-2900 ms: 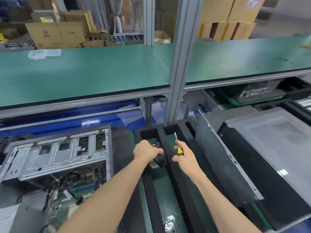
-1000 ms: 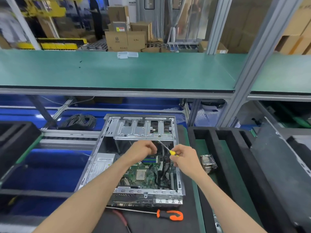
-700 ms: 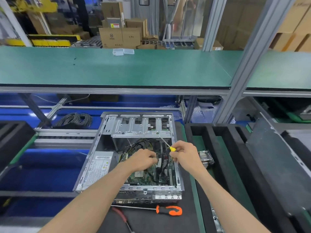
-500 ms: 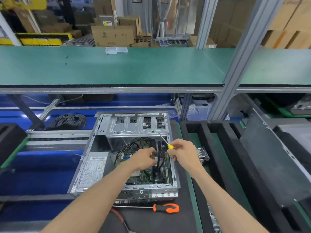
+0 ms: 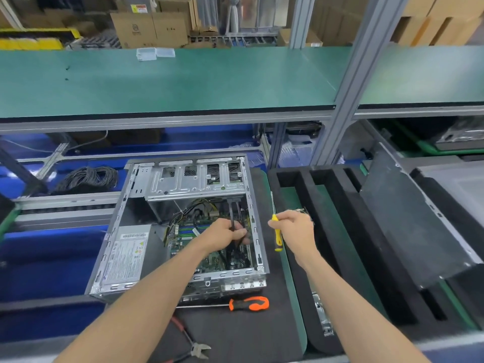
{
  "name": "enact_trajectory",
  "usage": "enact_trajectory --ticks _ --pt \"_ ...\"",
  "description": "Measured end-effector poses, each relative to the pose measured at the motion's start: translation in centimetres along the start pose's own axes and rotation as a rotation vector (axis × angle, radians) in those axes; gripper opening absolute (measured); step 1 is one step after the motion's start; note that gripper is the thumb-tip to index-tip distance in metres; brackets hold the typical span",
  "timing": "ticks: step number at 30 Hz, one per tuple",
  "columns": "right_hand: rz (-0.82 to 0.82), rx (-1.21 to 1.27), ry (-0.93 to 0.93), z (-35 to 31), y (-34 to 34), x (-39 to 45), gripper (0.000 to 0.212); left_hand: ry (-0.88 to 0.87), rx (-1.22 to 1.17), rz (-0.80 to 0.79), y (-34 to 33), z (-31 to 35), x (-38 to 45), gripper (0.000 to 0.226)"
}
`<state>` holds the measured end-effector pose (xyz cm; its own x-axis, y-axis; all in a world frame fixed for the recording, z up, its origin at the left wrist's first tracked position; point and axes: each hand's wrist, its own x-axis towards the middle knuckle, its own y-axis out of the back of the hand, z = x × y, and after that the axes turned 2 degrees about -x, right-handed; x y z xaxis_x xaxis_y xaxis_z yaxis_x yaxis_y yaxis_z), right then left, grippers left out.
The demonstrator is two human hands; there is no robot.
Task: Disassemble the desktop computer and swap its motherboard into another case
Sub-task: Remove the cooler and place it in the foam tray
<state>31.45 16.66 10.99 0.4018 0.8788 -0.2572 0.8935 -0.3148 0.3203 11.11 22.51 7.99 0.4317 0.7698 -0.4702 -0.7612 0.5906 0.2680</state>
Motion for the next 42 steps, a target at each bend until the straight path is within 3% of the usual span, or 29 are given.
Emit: enact_trajectory --ticks 10,14,24,33,36,40,42 --pt "-0.195 -0.367 -0.165 5.6 -2.3 0.6 0.019 -0.024 -0.001 0.018 -0.4 -0.3 0.3 0.024" --pt "-0.223 -0.543 -0.167 7.0 -2.8 0.7 0.012 -0.032 0.032 0.048 -0.4 -0.4 0.2 0.027" --pt "-0.219 -0.481 -0.244 7.2 -3.0 1.5 0.018 -0.017 0.011 0.078 -0.5 -0.2 -0.2 0.026" --pt "-0.100 -0.322 -0.015 1.8 -1.7 1.5 0.023 -0.012 -0.085 0.134 -0.3 -0.3 -0.2 0.010" --pt "0.018 -0.273 0.130 -0.8 -2.2 1.2 0.009 -0.041 -0.174 0.201 0.1 -0.1 -0.2 0.011" --pt "0.162 -0.229 0.333 -3.2 -4.3 0.3 0.008 -0.085 -0.385 0.320 0.6 0.2 -0.1 0.016" --pt "0.148 -0.265 0.385 -3.7 -6.0 -0.3 0.010 -0.075 -0.478 0.378 0.7 0.5 0.3 0.025"
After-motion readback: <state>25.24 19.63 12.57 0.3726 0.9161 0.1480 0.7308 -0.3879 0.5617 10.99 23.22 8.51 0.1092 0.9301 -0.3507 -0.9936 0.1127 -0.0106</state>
